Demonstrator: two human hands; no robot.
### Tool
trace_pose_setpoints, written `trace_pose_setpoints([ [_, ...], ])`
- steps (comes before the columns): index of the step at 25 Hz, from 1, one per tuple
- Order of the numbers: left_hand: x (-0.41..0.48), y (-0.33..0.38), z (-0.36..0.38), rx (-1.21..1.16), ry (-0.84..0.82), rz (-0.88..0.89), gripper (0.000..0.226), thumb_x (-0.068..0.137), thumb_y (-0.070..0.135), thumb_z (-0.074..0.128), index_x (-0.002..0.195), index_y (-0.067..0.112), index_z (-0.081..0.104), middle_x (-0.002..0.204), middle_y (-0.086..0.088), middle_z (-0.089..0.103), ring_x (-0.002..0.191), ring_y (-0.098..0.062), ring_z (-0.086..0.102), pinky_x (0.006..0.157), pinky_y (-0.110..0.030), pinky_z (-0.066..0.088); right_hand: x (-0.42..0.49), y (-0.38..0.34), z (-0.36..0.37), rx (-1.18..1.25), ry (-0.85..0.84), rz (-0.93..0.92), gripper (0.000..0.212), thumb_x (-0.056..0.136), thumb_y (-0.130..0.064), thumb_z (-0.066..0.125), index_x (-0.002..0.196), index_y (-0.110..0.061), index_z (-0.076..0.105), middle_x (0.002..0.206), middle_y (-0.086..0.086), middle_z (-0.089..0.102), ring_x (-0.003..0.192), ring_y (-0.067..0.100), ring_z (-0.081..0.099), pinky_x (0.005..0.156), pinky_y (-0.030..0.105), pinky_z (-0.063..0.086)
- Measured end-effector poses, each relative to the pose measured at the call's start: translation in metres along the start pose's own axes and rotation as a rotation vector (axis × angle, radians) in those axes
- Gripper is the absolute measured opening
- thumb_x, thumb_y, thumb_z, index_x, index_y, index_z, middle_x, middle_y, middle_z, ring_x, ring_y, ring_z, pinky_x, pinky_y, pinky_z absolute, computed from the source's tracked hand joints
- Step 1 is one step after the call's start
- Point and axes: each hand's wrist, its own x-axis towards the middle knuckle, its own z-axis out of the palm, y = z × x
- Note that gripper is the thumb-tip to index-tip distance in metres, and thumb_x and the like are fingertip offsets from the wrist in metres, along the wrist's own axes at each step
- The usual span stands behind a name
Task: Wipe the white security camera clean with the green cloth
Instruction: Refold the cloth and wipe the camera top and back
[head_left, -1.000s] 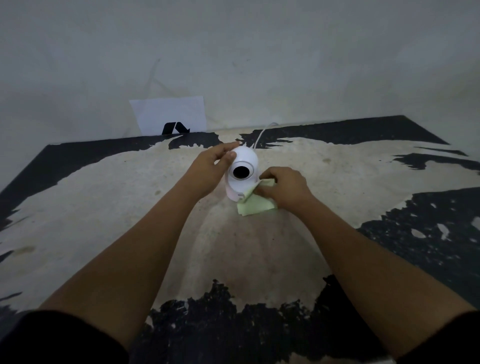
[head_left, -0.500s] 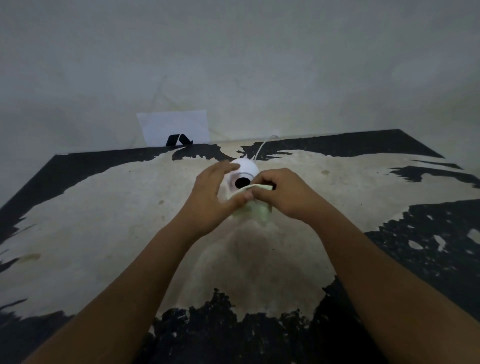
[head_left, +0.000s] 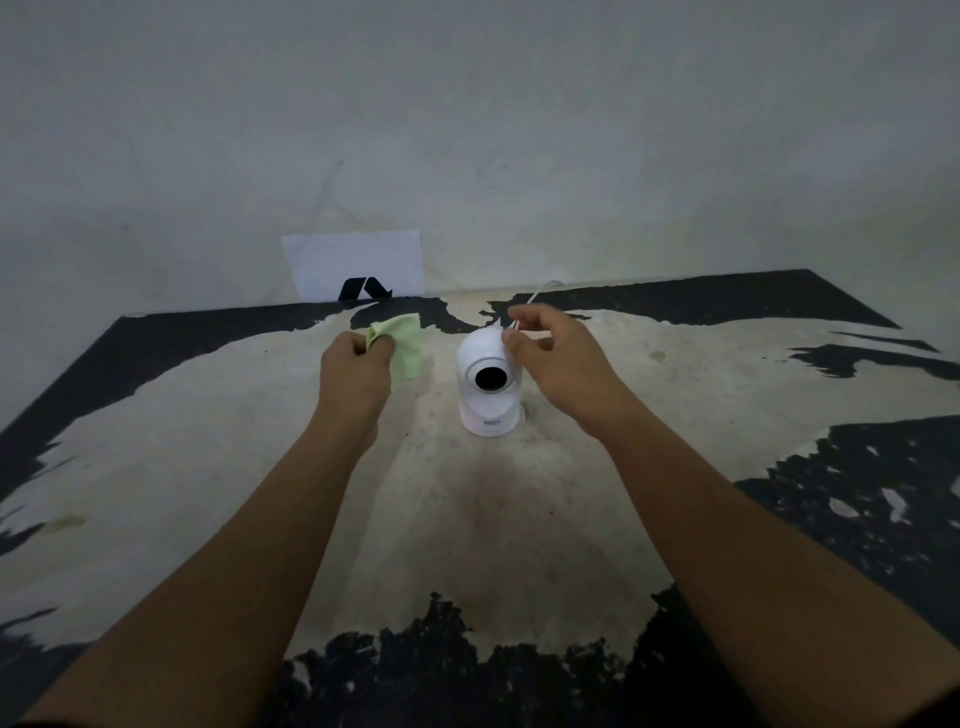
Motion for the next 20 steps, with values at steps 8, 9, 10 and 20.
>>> trace_pose_setpoints([
  [8,-0.013,-0.005,0.036,0.074,-0.221,0.114,0.013,0.085,0.027,0.053,0.088,0.014,0.050,0.089,-0.005,0.055,0.081,-0.018,0.054,0.074,-0.036,0.052,0.008,0.009,0.012,-0.019,-0.026,0.025,0.032,0.091,-0.031,0.056,0.122,-0.026,0.060,0.129,-0.003,0.060,0.106,0.017,0.061,0.097,0.038,0.049],
  [9,-0.019,-0.004,0.038,0.117,-0.220,0.169,0.012,0.088,0.024,0.052,0.087,0.012,0.049,0.082,-0.001,0.053,0.073,-0.014,0.050,0.067,-0.028,0.048,0.007,0.010,0.011,-0.005,-0.027,0.026,0.031,0.091,-0.031,0.056,0.122,-0.027,0.060,0.128,-0.003,0.060,0.105,0.016,0.061,0.095,0.037,0.049],
  [10,-0.024,-0.005,0.037,0.160,-0.210,0.233,0.011,0.091,0.020,0.051,0.087,0.010,0.048,0.076,0.001,0.049,0.066,-0.011,0.045,0.061,-0.024,0.042,0.007,0.011,0.011,0.012,-0.027,0.027,0.032,0.091,-0.031,0.056,0.122,-0.027,0.060,0.128,-0.004,0.060,0.104,0.016,0.061,0.095,0.036,0.049],
  [20,-0.037,-0.014,0.011,0.483,-0.344,0.525,0.010,0.084,0.010,0.060,0.079,0.018,0.057,0.085,0.001,0.055,0.069,-0.003,0.048,0.061,-0.009,0.037,0.008,0.015,0.013,0.112,-0.005,0.030,0.031,0.089,-0.030,0.061,0.119,-0.025,0.064,0.123,-0.007,0.061,0.100,0.015,0.063,0.096,0.039,0.051],
])
